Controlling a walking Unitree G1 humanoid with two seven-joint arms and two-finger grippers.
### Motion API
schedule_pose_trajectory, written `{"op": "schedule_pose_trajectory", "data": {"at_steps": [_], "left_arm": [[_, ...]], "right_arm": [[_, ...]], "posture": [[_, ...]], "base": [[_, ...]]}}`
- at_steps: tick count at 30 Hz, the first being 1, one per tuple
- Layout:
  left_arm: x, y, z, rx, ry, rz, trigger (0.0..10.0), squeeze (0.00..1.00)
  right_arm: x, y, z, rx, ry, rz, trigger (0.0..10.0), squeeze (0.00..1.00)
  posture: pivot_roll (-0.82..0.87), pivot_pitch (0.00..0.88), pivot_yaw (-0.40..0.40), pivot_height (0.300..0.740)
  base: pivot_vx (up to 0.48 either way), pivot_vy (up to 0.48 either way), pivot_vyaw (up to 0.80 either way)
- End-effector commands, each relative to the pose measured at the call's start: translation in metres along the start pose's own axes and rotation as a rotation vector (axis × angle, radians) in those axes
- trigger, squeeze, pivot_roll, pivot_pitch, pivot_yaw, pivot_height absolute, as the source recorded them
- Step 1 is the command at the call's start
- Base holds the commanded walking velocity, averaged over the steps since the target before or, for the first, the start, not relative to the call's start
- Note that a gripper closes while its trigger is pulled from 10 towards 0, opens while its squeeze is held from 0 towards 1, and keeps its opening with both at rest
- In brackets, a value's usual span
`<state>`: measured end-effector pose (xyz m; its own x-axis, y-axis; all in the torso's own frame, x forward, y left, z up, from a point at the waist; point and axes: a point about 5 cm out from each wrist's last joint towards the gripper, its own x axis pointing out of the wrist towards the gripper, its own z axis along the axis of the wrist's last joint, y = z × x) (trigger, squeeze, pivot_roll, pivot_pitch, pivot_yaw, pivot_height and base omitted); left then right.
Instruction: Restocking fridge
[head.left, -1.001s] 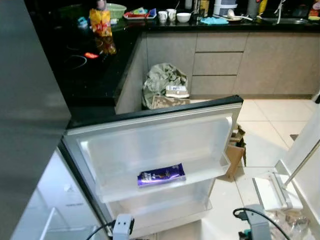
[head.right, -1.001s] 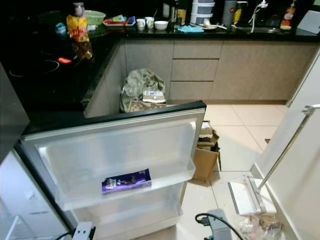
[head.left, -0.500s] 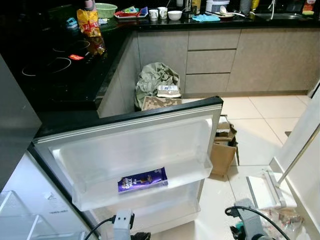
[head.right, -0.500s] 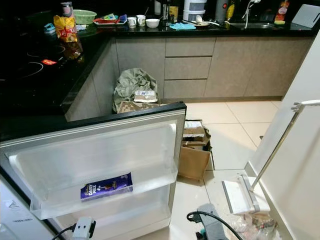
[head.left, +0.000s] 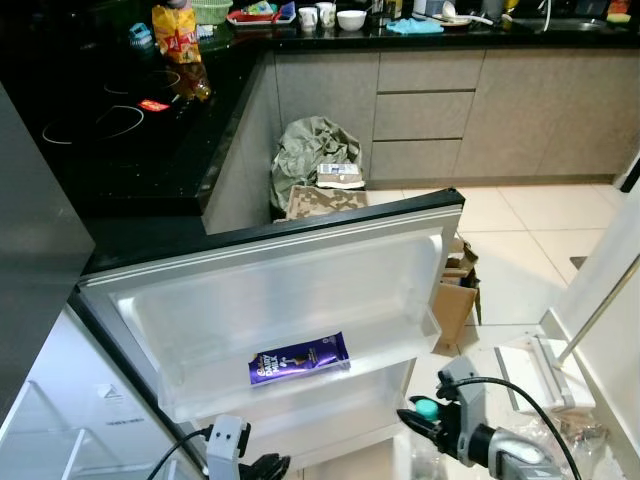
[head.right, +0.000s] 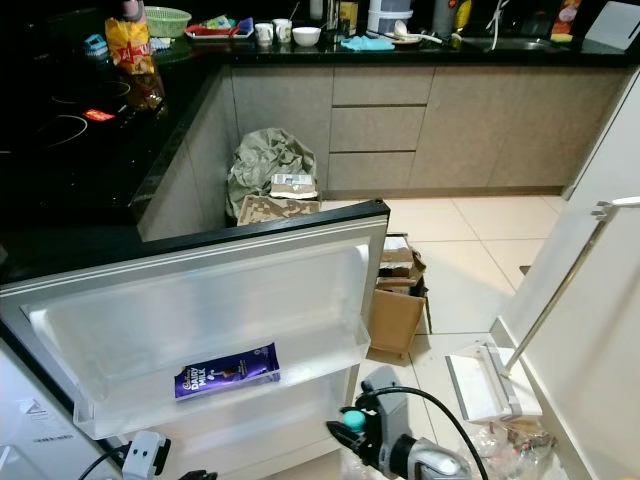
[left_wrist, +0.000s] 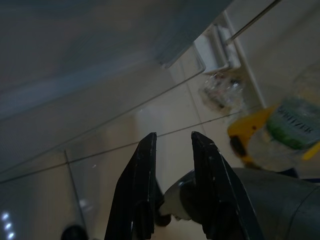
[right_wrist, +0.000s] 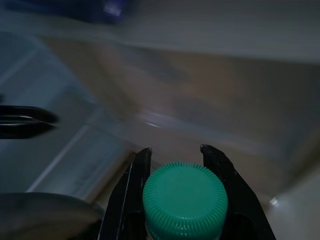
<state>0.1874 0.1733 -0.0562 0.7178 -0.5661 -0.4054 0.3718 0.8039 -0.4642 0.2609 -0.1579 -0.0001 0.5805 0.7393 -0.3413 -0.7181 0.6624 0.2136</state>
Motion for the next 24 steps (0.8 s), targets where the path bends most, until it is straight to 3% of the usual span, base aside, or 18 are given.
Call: {"op": "schedule_pose_trajectory", "data": {"at_steps": [1, 12, 16, 19, 24], "left_arm": [[-0.004, 0.0, 0.0, -0.004, -0.024, -0.033, 10.0, 0.0], [0.003, -0.013, 0.001, 0.002, -0.057, -0.137, 10.0, 0.0], [0.008, -0.017, 0.004, -0.001, -0.077, -0.151, 10.0, 0.0], [0.015, -0.022, 0.011, 0.0, -0.113, -0.183, 10.0, 0.0], [0.016, -0.023, 0.014, 0.003, -0.125, -0.199, 10.0, 0.0]], "right_arm": [[0.001, 0.005, -0.001, -0.016, 0.004, 0.044, 10.0, 0.0], [0.0, 0.01, -0.005, -0.036, 0.045, 0.105, 10.0, 0.0], [-0.001, 0.01, -0.003, -0.073, 0.05, 0.115, 10.0, 0.0], [0.003, 0.017, 0.002, -0.165, 0.055, 0.165, 10.0, 0.0], [0.007, 0.02, 0.009, -0.195, 0.032, 0.194, 10.0, 0.0]], "posture": [[-0.09, 0.051, 0.005, 0.74], [-0.09, 0.054, 0.004, 0.716], [-0.09, 0.054, 0.004, 0.706], [-0.09, 0.055, 0.005, 0.691], [-0.09, 0.056, 0.005, 0.677]], "base": [[0.0, 0.0, 0.0], [0.0, 0.0, 0.0], [0.0, 0.0, 0.0], [0.0, 0.0, 0.0], [0.0, 0.0, 0.0]]}}
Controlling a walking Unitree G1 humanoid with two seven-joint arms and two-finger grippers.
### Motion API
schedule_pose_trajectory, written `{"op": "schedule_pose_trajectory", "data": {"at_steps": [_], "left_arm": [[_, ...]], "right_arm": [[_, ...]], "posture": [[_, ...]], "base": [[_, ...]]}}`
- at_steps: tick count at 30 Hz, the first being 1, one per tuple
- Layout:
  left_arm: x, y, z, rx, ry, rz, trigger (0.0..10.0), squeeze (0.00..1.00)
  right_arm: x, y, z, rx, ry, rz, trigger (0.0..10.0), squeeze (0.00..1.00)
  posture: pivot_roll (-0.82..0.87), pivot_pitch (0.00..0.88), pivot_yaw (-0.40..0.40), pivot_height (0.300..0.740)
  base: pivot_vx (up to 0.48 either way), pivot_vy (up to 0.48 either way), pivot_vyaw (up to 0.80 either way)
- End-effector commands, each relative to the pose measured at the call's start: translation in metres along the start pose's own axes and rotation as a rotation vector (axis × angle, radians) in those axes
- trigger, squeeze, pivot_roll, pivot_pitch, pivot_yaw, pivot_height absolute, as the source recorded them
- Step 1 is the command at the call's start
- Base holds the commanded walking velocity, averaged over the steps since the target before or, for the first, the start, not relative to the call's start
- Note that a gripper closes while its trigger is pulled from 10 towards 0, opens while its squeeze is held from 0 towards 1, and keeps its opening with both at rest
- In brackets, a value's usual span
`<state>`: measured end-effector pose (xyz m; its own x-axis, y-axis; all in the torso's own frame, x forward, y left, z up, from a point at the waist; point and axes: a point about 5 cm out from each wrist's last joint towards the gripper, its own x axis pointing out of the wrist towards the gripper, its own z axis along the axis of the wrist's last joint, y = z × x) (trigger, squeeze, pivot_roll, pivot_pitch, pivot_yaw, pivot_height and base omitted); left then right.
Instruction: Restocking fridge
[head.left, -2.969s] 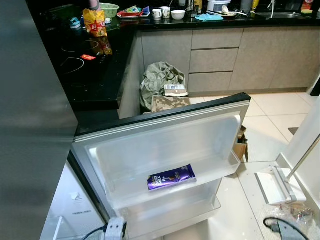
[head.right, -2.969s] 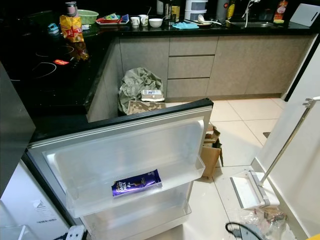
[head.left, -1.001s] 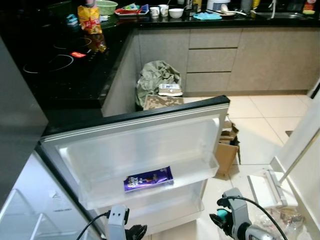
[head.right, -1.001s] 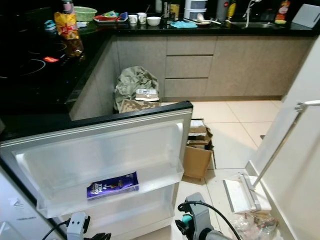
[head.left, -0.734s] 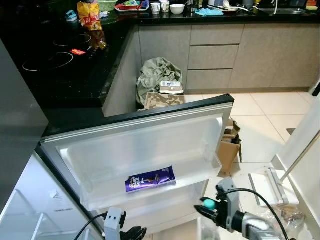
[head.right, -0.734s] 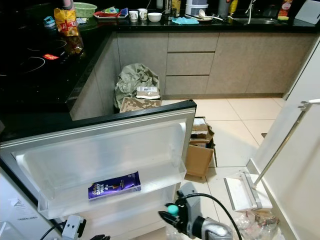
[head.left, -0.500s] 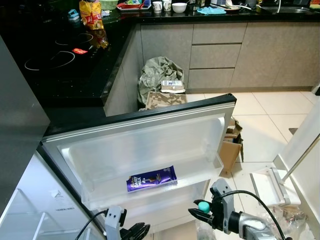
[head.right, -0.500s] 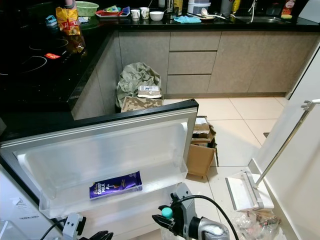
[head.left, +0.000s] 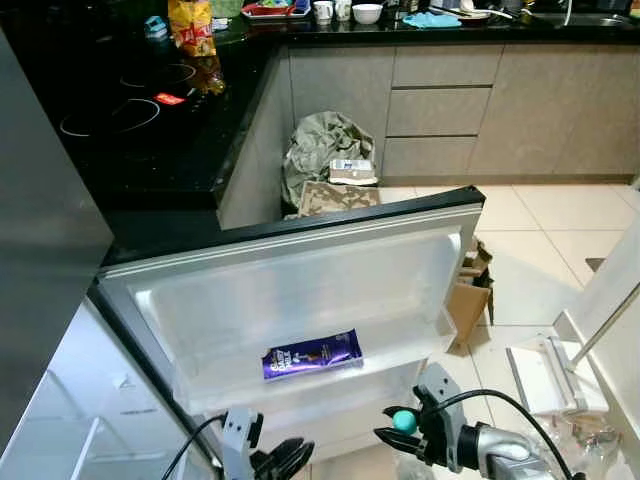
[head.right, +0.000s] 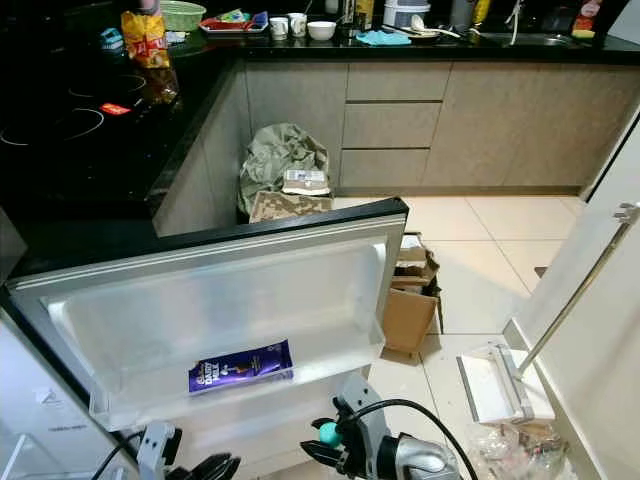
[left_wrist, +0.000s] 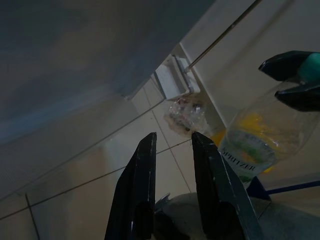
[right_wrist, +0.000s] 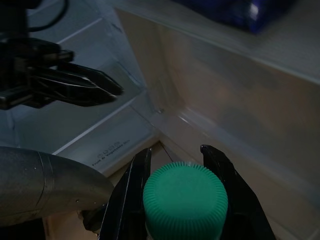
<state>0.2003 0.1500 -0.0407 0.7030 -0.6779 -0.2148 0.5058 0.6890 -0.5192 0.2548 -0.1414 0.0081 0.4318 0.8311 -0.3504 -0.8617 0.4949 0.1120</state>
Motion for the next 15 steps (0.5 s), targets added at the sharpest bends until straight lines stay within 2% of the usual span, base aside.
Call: {"op": "schedule_pose_trajectory", "data": {"at_steps": [1, 15], "left_arm": [[0.0, -0.002, -0.001, 0.0, -0.003, -0.017, 10.0, 0.0], [0.001, -0.004, -0.001, -0.002, -0.006, -0.043, 10.0, 0.0]], "right_arm": [[0.002, 0.003, 0.003, -0.023, -0.014, 0.022, 10.0, 0.0], [0.002, -0.004, 0.022, -0.072, -0.067, 0.002, 10.0, 0.0]], "posture": [[-0.09, 0.056, 0.005, 0.672], [-0.09, 0.058, 0.004, 0.637]], "base": [[0.0, 0.0, 0.0], [0.0, 0.0, 0.0]]}}
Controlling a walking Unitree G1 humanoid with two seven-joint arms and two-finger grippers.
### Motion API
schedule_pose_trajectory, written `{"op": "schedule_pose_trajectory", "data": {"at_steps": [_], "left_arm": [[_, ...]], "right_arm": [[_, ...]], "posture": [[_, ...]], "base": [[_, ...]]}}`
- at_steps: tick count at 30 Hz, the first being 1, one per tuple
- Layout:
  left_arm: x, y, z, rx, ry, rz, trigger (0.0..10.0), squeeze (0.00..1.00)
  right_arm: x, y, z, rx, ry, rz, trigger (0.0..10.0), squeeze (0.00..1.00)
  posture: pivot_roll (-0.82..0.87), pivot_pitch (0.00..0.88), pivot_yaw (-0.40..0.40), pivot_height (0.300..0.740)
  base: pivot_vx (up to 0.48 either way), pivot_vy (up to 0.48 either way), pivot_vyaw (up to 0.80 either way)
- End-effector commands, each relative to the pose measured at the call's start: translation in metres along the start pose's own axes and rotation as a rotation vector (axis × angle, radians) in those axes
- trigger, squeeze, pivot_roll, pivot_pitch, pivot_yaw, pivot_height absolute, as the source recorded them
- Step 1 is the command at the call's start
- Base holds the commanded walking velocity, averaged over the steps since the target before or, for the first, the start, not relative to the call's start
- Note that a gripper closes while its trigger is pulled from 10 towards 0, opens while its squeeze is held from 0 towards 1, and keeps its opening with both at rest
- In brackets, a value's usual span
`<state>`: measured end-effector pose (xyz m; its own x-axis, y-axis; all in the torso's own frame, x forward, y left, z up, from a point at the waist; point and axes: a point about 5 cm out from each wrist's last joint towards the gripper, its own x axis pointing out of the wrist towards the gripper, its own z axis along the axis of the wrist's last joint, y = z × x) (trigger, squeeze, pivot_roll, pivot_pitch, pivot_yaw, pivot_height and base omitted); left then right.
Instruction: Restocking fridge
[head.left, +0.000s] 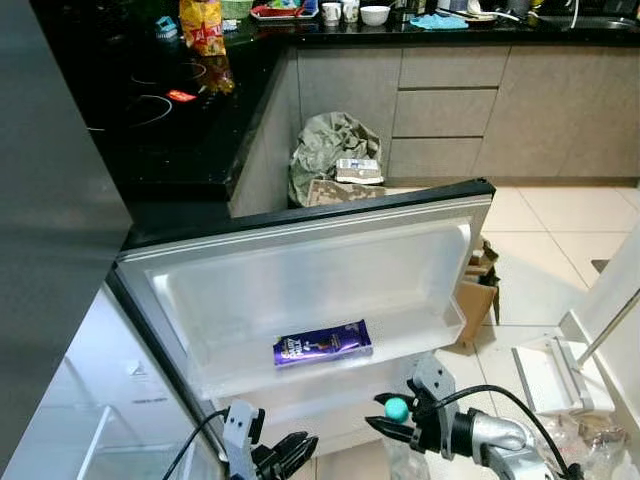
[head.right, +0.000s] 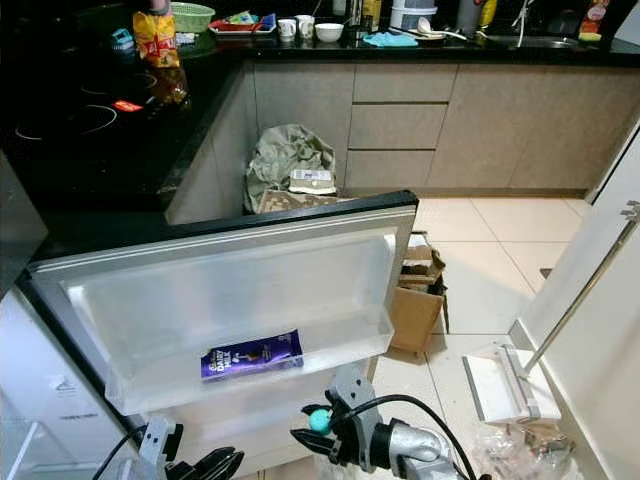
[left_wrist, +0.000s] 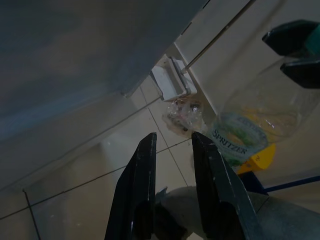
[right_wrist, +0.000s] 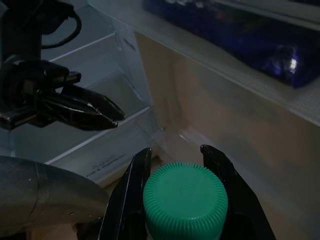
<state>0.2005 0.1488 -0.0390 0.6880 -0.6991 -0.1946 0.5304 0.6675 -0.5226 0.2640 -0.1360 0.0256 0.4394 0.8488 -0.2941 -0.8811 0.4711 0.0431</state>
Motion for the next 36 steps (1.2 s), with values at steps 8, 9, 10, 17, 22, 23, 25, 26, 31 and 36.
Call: {"op": "schedule_pose_trajectory", "data": {"at_steps": [8, 9, 10, 17, 22, 23, 25, 26, 31, 36], "left_arm": [[0.004, -0.002, 0.002, 0.019, -0.011, -0.007, 10.0, 0.0], [0.004, -0.002, 0.003, 0.022, -0.011, -0.006, 10.0, 0.0], [0.004, -0.001, 0.004, 0.023, -0.014, -0.008, 10.0, 0.0], [0.004, -0.002, 0.007, 0.031, -0.023, -0.03, 10.0, 0.0], [0.007, -0.002, 0.008, 0.047, -0.023, -0.03, 10.0, 0.0], [0.007, -0.002, 0.008, 0.049, -0.022, -0.02, 10.0, 0.0], [0.006, -0.002, 0.007, 0.051, -0.017, -0.01, 10.0, 0.0], [0.006, -0.001, 0.006, 0.051, -0.012, 0.0, 10.0, 0.0], [0.002, -0.002, 0.0, 0.042, 0.004, 0.01, 10.0, 0.0], [0.001, -0.003, -0.002, 0.04, 0.007, 0.006, 10.0, 0.0]], "right_arm": [[-0.003, -0.004, 0.003, 0.029, -0.022, -0.038, 10.0, 0.0], [-0.003, -0.004, 0.003, 0.032, -0.026, -0.036, 10.0, 0.0], [-0.005, -0.005, 0.004, 0.035, -0.037, -0.044, 10.0, 0.0], [-0.013, -0.012, 0.013, 0.018, -0.078, -0.064, 10.0, 0.0], [-0.015, -0.018, 0.026, -0.026, -0.103, -0.074, 10.0, 0.0], [-0.016, -0.019, 0.028, -0.033, -0.107, -0.072, 10.0, 0.0], [-0.016, -0.02, 0.03, -0.039, -0.111, -0.071, 10.0, 0.0], [-0.017, -0.02, 0.032, -0.043, -0.116, -0.072, 10.0, 0.0], [-0.02, -0.024, 0.039, -0.057, -0.134, -0.074, 10.0, 0.0], [-0.022, -0.025, 0.046, -0.067, -0.148, -0.064, 10.0, 0.0]], "posture": [[-0.08, 0.055, -0.002, 0.603], [-0.08, 0.055, -0.002, 0.603], [-0.08, 0.054, -0.001, 0.603], [-0.09, 0.053, 0.003, 0.603], [-0.09, 0.056, 0.004, 0.582], [-0.09, 0.057, 0.005, 0.577], [-0.09, 0.056, 0.005, 0.572], [-0.09, 0.057, 0.004, 0.567], [-0.09, 0.057, 0.004, 0.548], [-0.09, 0.059, 0.001, 0.522]], "base": [[0.0, 0.0, 0.0], [0.0, 0.0, 0.0], [0.0, 0.0, 0.0], [0.0, 0.0, 0.0], [0.0, 0.0, 0.0], [0.0, 0.0, 0.0], [0.0, 0.0, 0.0], [0.0, 0.0, 0.0], [0.0, 0.0, 0.0], [0.0, 0.0, 0.0]]}}
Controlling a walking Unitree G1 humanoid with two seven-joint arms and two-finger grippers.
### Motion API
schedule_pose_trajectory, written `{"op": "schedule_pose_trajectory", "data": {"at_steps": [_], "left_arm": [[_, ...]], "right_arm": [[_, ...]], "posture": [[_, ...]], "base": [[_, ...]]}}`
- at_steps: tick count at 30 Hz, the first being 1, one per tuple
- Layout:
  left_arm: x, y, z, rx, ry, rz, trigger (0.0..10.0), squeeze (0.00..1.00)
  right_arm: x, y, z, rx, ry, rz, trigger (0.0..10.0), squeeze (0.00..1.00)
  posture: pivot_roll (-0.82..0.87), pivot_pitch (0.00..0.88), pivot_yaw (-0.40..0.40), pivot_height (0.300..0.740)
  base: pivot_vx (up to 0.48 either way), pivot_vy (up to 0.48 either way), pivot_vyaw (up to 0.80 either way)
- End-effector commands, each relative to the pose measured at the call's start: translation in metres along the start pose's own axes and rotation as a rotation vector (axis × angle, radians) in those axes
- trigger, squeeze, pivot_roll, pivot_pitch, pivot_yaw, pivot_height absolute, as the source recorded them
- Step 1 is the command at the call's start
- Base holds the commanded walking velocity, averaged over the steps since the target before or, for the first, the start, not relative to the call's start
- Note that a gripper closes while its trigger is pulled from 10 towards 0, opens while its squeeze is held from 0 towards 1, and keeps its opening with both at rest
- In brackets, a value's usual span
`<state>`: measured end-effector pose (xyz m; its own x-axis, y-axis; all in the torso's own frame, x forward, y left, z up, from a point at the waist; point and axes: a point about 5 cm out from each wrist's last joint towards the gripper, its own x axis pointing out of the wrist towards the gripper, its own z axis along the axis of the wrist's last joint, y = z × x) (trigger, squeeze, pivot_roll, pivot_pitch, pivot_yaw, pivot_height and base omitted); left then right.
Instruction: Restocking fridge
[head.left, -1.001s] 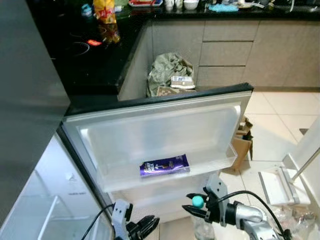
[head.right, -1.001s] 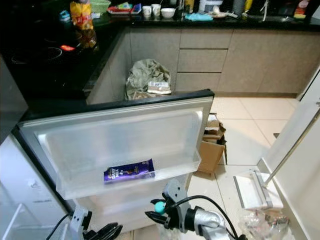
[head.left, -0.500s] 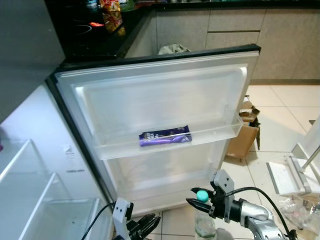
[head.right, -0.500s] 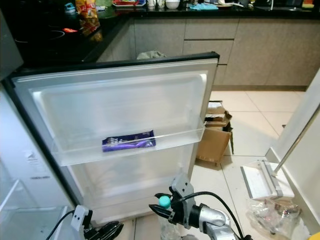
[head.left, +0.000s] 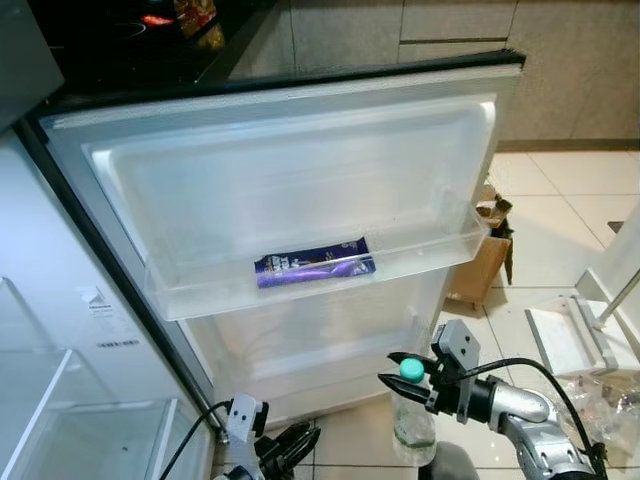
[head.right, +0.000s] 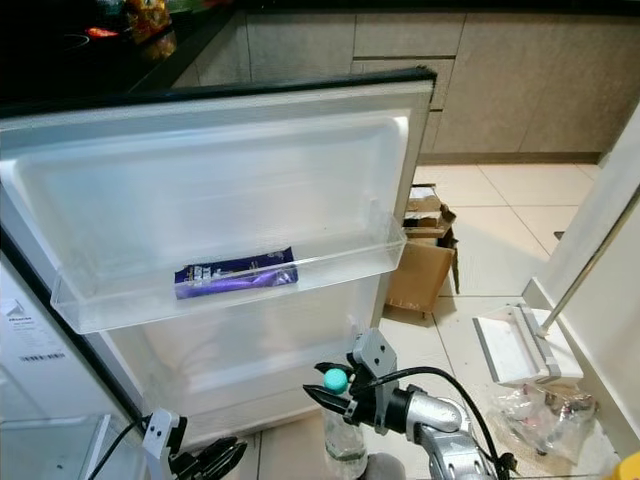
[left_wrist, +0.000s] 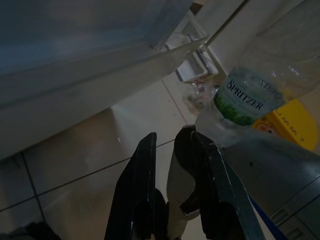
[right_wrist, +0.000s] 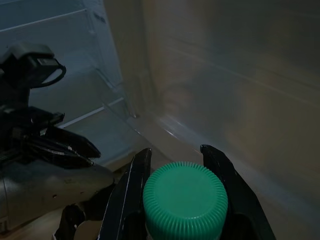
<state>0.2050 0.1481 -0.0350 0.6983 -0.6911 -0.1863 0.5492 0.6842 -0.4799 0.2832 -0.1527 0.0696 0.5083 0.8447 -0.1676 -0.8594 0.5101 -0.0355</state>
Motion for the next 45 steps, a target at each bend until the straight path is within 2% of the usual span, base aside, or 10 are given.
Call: {"op": "schedule_pose_trajectory", "data": {"at_steps": [1, 7, 17, 23, 24, 26, 33, 35, 39, 45], "left_arm": [[-0.002, -0.003, -0.007, -0.009, 0.021, -0.001, 10.0, 0.0], [-0.001, -0.005, -0.009, -0.003, 0.031, -0.016, 10.0, 0.0], [0.001, -0.007, -0.01, -0.008, 0.028, -0.025, 10.0, 0.0], [0.001, -0.009, -0.01, -0.008, 0.027, -0.032, 10.0, 0.0], [0.001, -0.009, -0.01, -0.008, 0.027, -0.035, 10.0, 0.0], [0.001, -0.009, -0.01, -0.008, 0.027, -0.037, 10.0, 0.0], [0.003, -0.011, -0.011, -0.011, 0.03, -0.042, 10.0, 0.0], [0.004, -0.011, -0.011, -0.012, 0.03, -0.042, 10.0, 0.0], [0.004, -0.012, -0.012, -0.015, 0.032, -0.052, 10.0, 0.0], [0.004, -0.012, -0.012, -0.015, 0.034, -0.055, 10.0, 0.0]], "right_arm": [[-0.002, -0.003, 0.005, 0.0, -0.018, -0.003, 10.0, 0.0], [0.003, 0.003, 0.016, 0.025, -0.065, 0.053, 10.0, 0.0], [0.001, 0.007, 0.018, 0.053, -0.058, 0.109, 10.0, 0.0], [-0.001, 0.011, 0.035, 0.08, -0.136, 0.174, 10.0, 0.0], [-0.002, 0.017, 0.047, 0.085, -0.187, 0.237, 10.0, 0.0], [-0.003, 0.02, 0.052, 0.084, -0.201, 0.262, 10.0, 0.0], [0.001, 0.047, 0.041, 0.003, -0.092, 0.381, 10.0, 0.0], [0.002, 0.049, 0.042, -0.004, -0.096, 0.381, 10.0, 0.0], [0.014, 0.044, 0.054, -0.144, -0.085, 0.296, 10.0, 0.0], [0.018, 0.045, 0.068, -0.193, -0.119, 0.306, 10.0, 0.0]], "posture": [[-0.09, 0.059, 0.001, 0.522], [-0.09, 0.059, -0.001, 0.493], [-0.09, 0.061, -0.008, 0.463], [-0.09, 0.057, -0.01, 0.437], [-0.09, 0.057, -0.01, 0.428], [-0.09, 0.057, -0.01, 0.423], [-0.1, 0.058, -0.01, 0.408], [-0.09, 0.06, -0.011, 0.408], [-0.1, 0.064, -0.008, 0.408], [-0.1, 0.062, -0.007, 0.408]], "base": [[0.0, 0.0, 0.0], [0.0, 0.0, 0.0], [0.0, 0.0, 0.0], [0.0, 0.0, 0.0], [0.0, 0.0, 0.0], [0.0, 0.0, 0.0], [0.0, 0.0, 0.0], [0.0, 0.0, 0.0], [0.0, 0.0, 0.0], [0.0, 0.0, 0.0]]}}
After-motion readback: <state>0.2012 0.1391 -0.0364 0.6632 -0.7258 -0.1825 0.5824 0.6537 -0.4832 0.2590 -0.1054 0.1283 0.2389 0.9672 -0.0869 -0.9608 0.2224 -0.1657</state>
